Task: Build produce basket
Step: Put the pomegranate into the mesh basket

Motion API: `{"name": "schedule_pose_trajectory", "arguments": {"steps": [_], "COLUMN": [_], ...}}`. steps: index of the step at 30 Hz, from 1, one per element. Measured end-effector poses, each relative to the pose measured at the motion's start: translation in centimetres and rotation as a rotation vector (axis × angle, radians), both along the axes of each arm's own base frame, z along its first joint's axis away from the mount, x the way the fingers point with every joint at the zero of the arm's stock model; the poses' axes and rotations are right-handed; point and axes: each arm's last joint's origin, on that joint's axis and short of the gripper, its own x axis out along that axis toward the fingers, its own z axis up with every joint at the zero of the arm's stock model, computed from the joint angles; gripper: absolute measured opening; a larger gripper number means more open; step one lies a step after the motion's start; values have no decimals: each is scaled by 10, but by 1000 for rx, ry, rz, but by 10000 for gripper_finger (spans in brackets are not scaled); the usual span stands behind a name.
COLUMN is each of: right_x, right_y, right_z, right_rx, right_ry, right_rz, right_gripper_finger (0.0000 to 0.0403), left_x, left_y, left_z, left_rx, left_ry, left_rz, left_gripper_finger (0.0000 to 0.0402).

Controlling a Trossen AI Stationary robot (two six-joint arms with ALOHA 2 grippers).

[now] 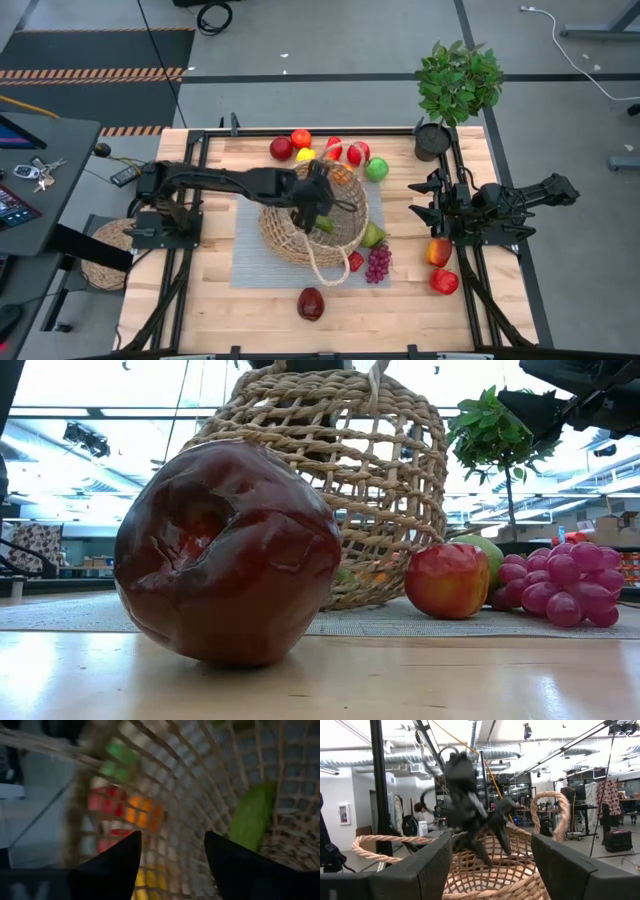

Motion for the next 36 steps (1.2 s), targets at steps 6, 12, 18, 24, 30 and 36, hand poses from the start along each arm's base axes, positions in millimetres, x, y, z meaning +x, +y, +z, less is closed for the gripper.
{"name": "schedule_pose_trajectory", "arguments": {"steps": [6, 12, 18, 24, 30, 36], "right_x": [0, 0, 0, 0, 0, 0], "right_y": [0, 0, 0, 0, 0, 0], "right_z": [0, 0, 0, 0, 0, 0], "right_rx": [-2, -2, -1, -1, 0, 0], "right_ry": [0, 0, 0, 0, 0, 1], "right_rz": [4, 6, 3, 2, 1, 0], "right_gripper_finger": [275, 275, 275, 275, 275, 275], "left_x": [-15, -49, -83, -103, -131, -158], "left_y": [11, 43, 84, 131, 173, 195], "left_z": [52, 85, 105, 80, 32, -8], "left_rx": [89, 58, -178, -267, -358, -500], "left_ry": [-213, -318, -424, -371, -262, -194], "left_rz": [118, 287, 372, 543, 690, 780], "left_gripper_finger": [185, 164, 147, 132, 133, 156]}}
